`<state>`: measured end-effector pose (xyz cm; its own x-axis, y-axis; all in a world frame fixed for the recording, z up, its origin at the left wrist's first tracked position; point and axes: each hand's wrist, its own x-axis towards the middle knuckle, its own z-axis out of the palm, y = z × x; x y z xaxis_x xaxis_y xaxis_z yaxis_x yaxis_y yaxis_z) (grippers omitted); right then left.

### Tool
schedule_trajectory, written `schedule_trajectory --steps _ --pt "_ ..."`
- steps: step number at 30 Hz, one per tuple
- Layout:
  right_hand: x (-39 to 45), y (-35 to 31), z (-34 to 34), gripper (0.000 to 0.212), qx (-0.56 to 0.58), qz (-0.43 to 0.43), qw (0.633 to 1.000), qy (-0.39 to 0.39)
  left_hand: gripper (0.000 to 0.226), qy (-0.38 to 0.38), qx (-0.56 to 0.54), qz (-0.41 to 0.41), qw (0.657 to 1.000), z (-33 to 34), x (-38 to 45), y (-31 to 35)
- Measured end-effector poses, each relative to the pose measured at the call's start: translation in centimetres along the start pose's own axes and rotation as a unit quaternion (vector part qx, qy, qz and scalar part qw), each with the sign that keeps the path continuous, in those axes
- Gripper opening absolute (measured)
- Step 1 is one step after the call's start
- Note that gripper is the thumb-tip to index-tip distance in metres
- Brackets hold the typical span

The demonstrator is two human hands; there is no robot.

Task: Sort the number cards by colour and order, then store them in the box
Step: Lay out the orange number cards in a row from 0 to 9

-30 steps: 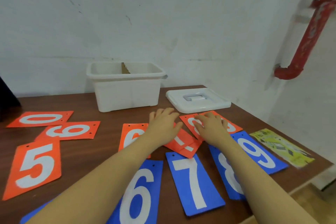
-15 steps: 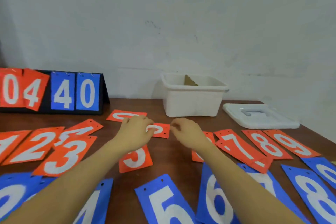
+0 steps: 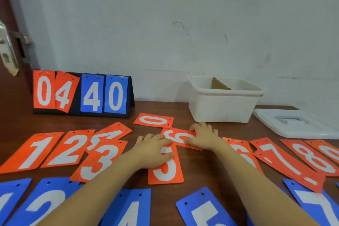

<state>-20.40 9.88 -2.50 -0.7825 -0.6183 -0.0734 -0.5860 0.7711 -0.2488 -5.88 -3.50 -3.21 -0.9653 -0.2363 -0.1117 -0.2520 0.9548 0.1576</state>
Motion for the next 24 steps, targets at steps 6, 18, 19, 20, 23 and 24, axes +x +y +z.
schedule_trajectory --steps 6,18,19,20,23,24 --pt "-1.5 -0.2 0.8 0.031 0.136 -0.006 0.988 0.069 0.056 0.011 -0.016 -0.007 1.0 0.5 -0.6 0.3" --pt "-7.0 -4.0 -2.4 0.021 0.31 -0.242 0.87 0.297 0.068 0.427 -0.091 0.038 0.899 -2.4 -3.4 1.1" --pt "-6.9 -4.7 -2.5 0.022 0.32 -0.258 0.869 0.275 0.063 0.446 -0.053 0.047 0.892 -2.8 -3.7 0.7" --pt "-6.8 -5.4 -2.7 0.022 0.333 -0.268 0.866 0.259 0.057 0.457 -0.019 0.05 0.888 -3.2 -4.0 0.2" --pt "-5.4 -7.3 -2.8 0.02 0.332 -0.289 0.866 0.236 0.035 0.455 0.002 0.024 0.89 -3.9 -4.6 -1.7" --pt "-4.5 -7.8 -2.7 0.023 0.32 -0.292 0.871 0.231 0.033 0.445 -0.018 0.015 0.895 -3.8 -4.7 -2.4"
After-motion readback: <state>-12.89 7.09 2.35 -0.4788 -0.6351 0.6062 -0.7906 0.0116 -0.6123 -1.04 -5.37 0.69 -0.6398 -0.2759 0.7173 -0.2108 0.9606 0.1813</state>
